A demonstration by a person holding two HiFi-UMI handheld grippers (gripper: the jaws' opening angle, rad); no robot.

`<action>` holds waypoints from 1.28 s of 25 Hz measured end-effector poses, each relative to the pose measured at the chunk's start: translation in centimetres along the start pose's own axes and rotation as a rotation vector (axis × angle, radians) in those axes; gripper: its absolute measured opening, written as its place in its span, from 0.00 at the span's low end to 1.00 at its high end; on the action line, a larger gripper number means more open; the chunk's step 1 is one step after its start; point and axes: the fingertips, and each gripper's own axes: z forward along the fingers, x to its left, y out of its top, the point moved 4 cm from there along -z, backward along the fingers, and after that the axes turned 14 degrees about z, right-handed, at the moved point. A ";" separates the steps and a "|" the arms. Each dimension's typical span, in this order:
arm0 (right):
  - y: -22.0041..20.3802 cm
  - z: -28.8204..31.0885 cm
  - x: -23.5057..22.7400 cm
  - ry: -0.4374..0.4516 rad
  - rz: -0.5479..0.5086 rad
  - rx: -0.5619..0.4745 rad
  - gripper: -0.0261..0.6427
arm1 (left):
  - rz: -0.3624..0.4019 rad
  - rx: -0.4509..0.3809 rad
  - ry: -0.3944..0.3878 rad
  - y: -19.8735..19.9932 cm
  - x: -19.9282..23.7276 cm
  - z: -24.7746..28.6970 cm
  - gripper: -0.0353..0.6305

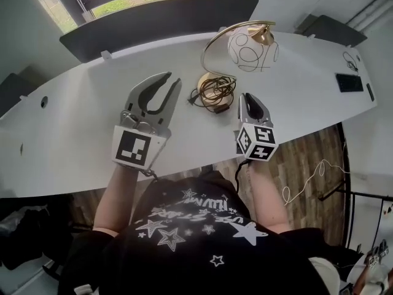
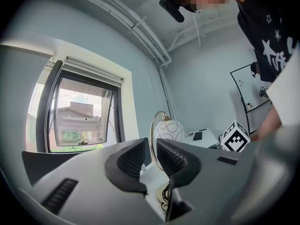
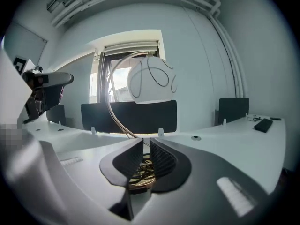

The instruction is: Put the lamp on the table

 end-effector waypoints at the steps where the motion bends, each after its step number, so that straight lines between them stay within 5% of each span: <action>1: 0.0 -0.7 0.6 -0.010 -0.002 -0.012 0.10 | -0.001 -0.010 -0.010 0.0 0.1 -0.7 0.17; 21: -6.4 -13.5 14.3 -0.196 0.012 -0.092 0.04 | -0.074 -0.111 -0.203 -2.0 1.9 -15.3 0.17; 27: -6.5 -15.6 16.5 -0.149 -0.018 -0.114 0.04 | -0.081 -0.094 -0.262 -3.5 -0.5 -17.0 0.17; 32: -6.5 -17.0 17.0 -0.088 0.016 -0.129 0.04 | -0.131 -0.077 -0.227 -2.5 -1.3 -18.2 0.17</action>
